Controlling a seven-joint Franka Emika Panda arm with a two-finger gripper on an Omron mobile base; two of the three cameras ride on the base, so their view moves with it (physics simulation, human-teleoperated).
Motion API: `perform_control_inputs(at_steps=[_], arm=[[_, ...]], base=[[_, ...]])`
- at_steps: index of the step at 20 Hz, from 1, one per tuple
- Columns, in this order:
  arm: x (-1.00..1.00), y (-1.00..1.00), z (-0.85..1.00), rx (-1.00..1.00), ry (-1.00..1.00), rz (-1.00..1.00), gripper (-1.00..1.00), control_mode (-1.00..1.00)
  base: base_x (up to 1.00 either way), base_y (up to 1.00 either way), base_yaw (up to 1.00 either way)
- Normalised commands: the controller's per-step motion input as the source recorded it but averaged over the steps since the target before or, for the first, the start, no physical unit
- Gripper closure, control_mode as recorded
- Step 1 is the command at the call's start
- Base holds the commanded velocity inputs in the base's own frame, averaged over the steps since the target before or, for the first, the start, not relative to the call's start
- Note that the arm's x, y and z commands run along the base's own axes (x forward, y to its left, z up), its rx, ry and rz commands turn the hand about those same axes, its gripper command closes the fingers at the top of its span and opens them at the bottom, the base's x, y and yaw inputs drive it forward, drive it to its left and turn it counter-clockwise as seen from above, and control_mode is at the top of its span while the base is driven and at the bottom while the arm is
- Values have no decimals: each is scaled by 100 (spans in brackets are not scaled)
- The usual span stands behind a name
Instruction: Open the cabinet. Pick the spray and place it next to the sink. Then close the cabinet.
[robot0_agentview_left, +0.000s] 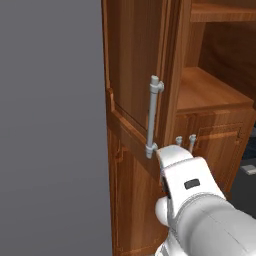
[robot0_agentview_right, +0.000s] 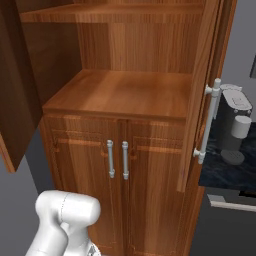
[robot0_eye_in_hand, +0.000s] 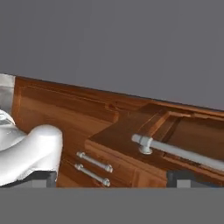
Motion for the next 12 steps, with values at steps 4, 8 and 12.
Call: perform_control_inputs(at_steps=[4,8,12], arm=[[96,72,0,-21,1,0,-100,-100],[100,46,0,-20,0,-4,-100,-100],[100,17,-11,-21,0,-9,-100,-100]], base=[[0,0,0],[0,0,0],[0,0,0]])
